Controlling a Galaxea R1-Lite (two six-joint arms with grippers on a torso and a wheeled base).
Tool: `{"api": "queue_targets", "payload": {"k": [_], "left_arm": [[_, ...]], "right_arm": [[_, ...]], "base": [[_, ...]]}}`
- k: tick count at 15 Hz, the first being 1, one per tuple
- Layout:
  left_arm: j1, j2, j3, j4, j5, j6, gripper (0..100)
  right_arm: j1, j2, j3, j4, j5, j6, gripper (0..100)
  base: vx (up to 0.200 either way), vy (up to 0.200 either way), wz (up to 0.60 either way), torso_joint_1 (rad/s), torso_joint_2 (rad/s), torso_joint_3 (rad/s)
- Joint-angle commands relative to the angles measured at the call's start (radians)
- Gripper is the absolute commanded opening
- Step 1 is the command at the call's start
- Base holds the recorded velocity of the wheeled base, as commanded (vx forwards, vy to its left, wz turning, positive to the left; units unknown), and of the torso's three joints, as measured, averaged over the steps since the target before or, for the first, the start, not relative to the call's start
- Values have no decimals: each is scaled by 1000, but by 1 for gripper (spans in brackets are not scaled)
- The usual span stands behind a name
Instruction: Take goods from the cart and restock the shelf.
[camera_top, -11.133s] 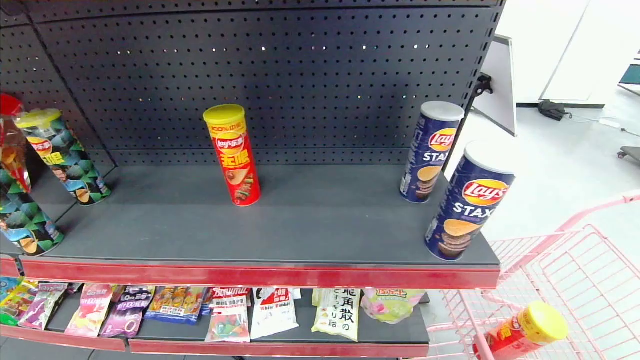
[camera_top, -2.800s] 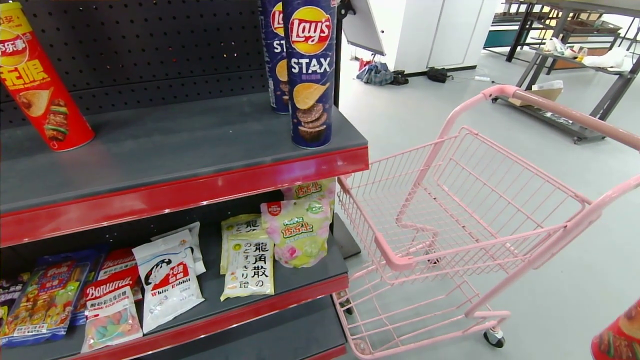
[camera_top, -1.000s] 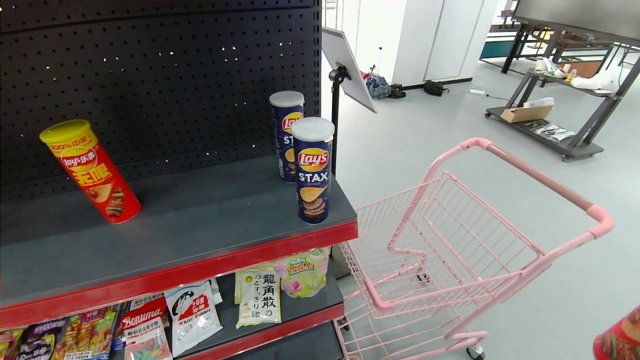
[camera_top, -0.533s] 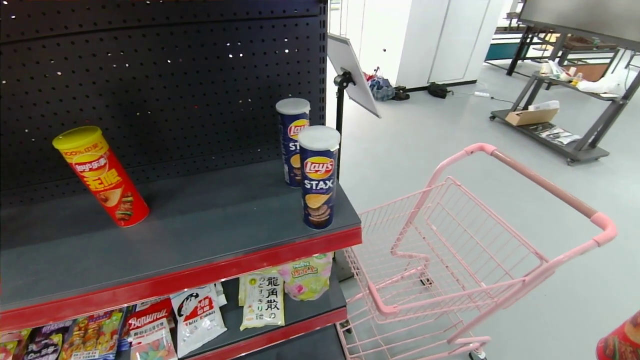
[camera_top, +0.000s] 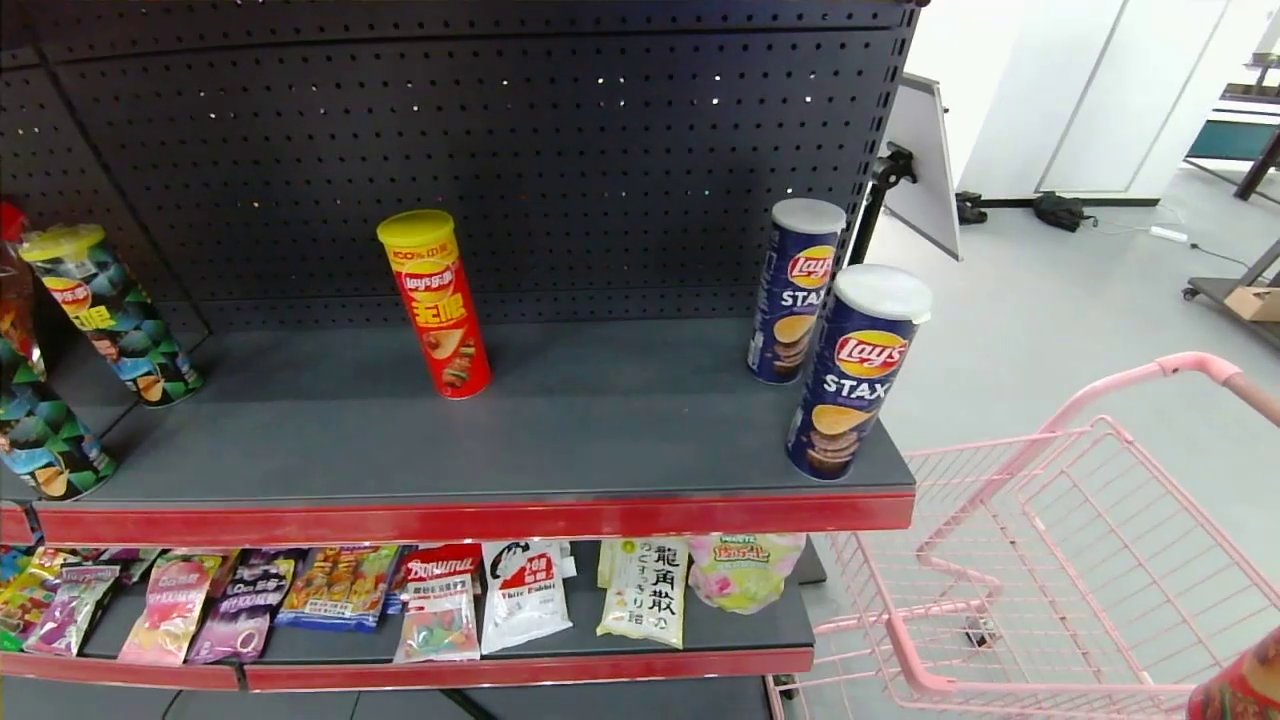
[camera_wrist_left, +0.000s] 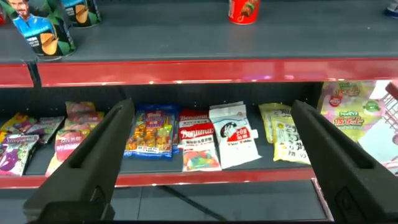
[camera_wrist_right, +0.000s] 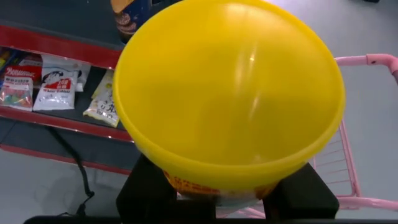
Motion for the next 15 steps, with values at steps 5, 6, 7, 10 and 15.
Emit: {"api": "queue_targets", "payload": {"k": [5, 6, 7, 10, 15], "left_arm": [[1, 1, 0, -1, 0, 3, 100], [1, 1, 0, -1, 0, 3, 100], [1, 1, 0, -1, 0, 3, 100], [1, 1, 0, -1, 0, 3, 100], [1, 1, 0, -1, 0, 2, 100]], "right_arm": [[8, -227, 136, 0, 45, 17, 0], [9, -270, 154, -1, 76, 37, 0], [11, -288, 158, -1, 79, 42, 0], [11, -311, 156, 0, 80, 44, 0], [34, -387, 207, 2, 134, 65, 0]], "base": [[0, 120, 0, 0, 0, 2], [0, 200, 0, -2, -2, 2], [0, 200, 0, 12, 2, -2], [0, 200, 0, 1, 1, 2], [0, 200, 0, 4, 0, 3]]}}
